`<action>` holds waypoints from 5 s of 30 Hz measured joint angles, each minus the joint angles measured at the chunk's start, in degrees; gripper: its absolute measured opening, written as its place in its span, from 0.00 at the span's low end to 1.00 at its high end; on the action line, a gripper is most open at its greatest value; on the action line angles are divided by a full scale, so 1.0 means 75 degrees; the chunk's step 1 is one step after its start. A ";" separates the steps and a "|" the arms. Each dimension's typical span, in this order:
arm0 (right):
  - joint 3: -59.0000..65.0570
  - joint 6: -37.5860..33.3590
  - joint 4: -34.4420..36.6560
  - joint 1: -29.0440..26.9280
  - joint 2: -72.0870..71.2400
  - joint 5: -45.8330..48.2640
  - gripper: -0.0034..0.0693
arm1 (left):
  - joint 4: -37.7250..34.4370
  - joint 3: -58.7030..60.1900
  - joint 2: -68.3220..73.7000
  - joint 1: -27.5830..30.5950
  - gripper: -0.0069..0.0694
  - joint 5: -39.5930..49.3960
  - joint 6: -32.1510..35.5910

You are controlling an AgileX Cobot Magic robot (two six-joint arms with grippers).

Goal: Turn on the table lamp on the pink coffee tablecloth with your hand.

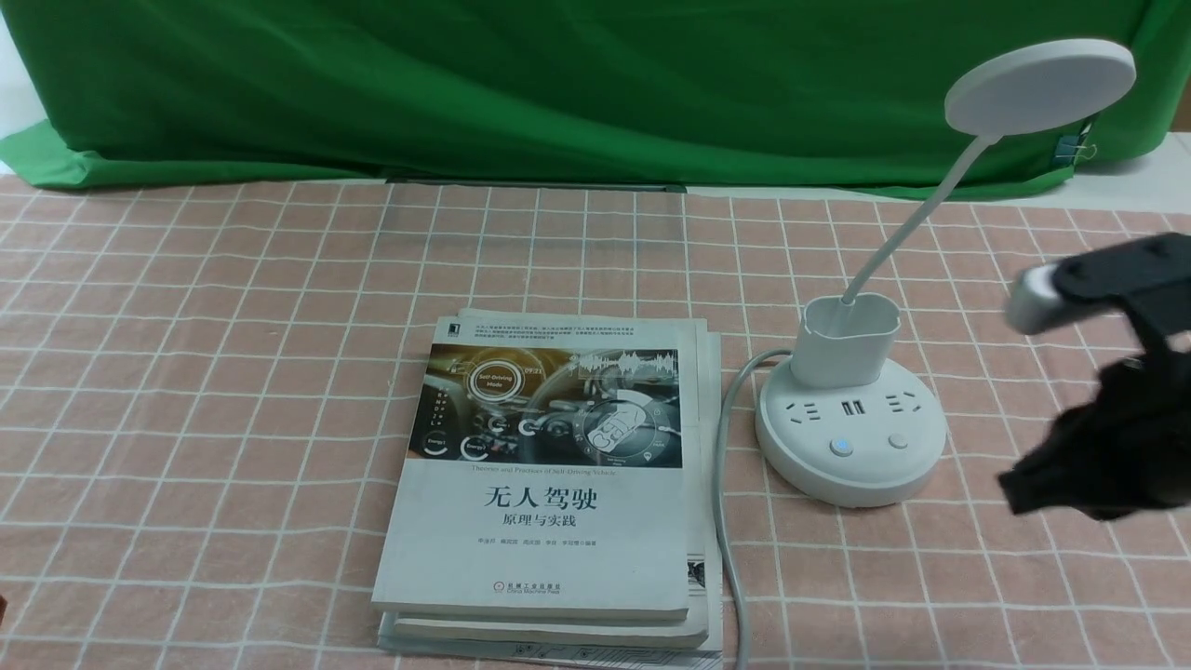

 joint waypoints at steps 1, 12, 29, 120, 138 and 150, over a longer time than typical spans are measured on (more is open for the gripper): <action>-0.0083 -0.0088 0.0006 0.0000 0.0231 -0.0020 0.09 | 0.0000 0.0000 0.0000 0.0000 0.12 0.0000 0.0000; -0.1280 -0.0561 0.0066 0.0000 0.2392 -0.0281 0.09 | 0.0000 0.0000 0.0000 0.0000 0.12 0.0000 0.0000; -0.1916 -0.1499 0.1331 -0.0463 0.3427 -0.0705 0.09 | 0.0000 0.0000 0.0000 0.0000 0.12 0.0000 0.0000; 0.6837 -0.0959 0.1176 -0.1903 -1.0037 -0.4260 0.08 | 0.0000 0.0000 0.0000 0.0000 0.12 0.0007 -0.0010; 0.6844 -0.0953 0.1120 -0.1913 -1.0181 -0.3771 0.10 | 0.0000 0.0000 0.0000 0.0000 0.12 -0.0003 0.0002; 0.6844 -0.0947 0.1120 -0.1913 -1.0181 -0.3771 0.13 | 0.0000 0.0000 0.0000 0.0000 0.12 -0.0003 0.0002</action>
